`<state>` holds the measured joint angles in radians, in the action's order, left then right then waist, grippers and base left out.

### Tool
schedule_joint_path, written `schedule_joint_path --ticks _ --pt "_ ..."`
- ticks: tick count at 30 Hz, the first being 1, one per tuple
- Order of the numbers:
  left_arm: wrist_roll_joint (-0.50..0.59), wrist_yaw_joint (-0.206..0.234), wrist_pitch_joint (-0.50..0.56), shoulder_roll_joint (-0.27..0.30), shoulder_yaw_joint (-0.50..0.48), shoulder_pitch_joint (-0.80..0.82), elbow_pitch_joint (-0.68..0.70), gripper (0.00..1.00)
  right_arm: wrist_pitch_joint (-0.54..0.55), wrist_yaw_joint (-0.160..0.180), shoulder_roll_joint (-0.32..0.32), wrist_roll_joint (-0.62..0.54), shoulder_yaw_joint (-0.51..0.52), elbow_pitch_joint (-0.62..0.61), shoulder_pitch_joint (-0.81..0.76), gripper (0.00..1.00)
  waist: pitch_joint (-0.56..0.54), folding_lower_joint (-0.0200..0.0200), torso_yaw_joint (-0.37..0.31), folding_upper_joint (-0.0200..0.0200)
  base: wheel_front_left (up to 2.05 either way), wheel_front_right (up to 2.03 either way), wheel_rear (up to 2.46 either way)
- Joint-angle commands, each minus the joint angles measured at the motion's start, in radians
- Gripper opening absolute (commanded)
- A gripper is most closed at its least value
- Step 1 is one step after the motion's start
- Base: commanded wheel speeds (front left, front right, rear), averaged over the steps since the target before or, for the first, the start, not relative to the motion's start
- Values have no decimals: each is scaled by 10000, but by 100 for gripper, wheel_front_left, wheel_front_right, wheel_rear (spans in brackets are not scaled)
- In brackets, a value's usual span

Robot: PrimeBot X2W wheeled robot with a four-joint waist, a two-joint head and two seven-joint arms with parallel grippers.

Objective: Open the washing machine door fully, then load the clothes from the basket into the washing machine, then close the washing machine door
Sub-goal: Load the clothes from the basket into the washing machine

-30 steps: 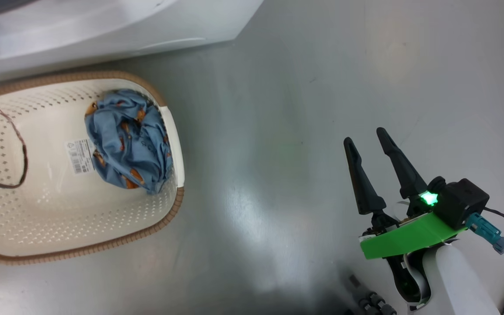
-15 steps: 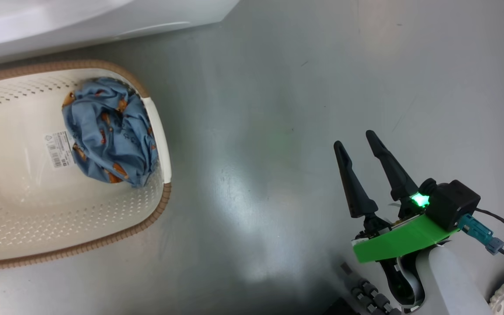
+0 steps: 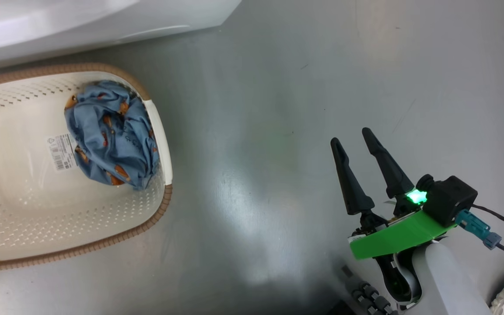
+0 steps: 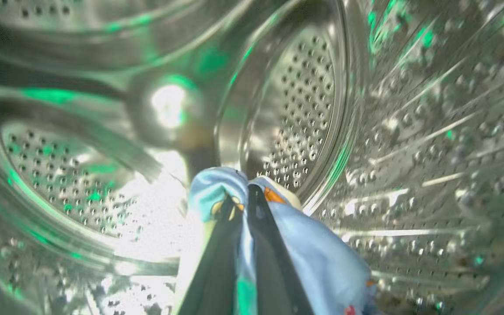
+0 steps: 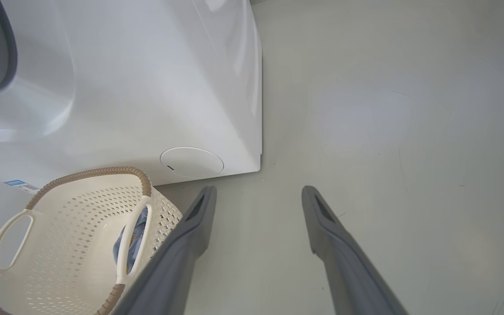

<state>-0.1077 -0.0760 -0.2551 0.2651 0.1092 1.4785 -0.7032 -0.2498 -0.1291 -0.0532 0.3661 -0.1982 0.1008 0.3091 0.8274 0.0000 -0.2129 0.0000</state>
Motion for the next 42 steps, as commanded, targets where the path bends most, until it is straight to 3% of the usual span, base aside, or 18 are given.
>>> schedule_joint_path --ticks 1,2,3,4,22,34,42 --pt "-120 228 238 321 -192 50 -309 0 -120 -16 29 93 -276 -89 -269 100 -68 0 29 0 0 0 0" --pt "-208 266 380 253 -236 120 -622 0 -120 -16 29 93 -265 -61 -282 100 -102 0 54 0 0 0 0" --pt "-222 320 497 230 -235 198 -883 40 -120 -16 29 96 -261 -39 -290 100 -125 0 63 0 0 0 0" --pt "-290 351 673 178 -262 265 -1153 100 -120 -16 29 92 -257 -16 -292 100 -148 0 73 0 0 0 0" --pt "-506 511 219 -325 9 195 -2721 100 -120 -16 29 37 46 -30 -41 100 -576 0 419 0 0 0 0" --pt "-780 389 -57 -745 47 -954 -2443 100 -120 -16 17 -180 270 59 67 100 -1277 0 1013 0 0 0 0" --pt "-928 220 -64 -870 -69 -2058 -1532 100 -120 -16 -53 -212 360 159 22 100 -1905 0 1306 0 0 0 0"
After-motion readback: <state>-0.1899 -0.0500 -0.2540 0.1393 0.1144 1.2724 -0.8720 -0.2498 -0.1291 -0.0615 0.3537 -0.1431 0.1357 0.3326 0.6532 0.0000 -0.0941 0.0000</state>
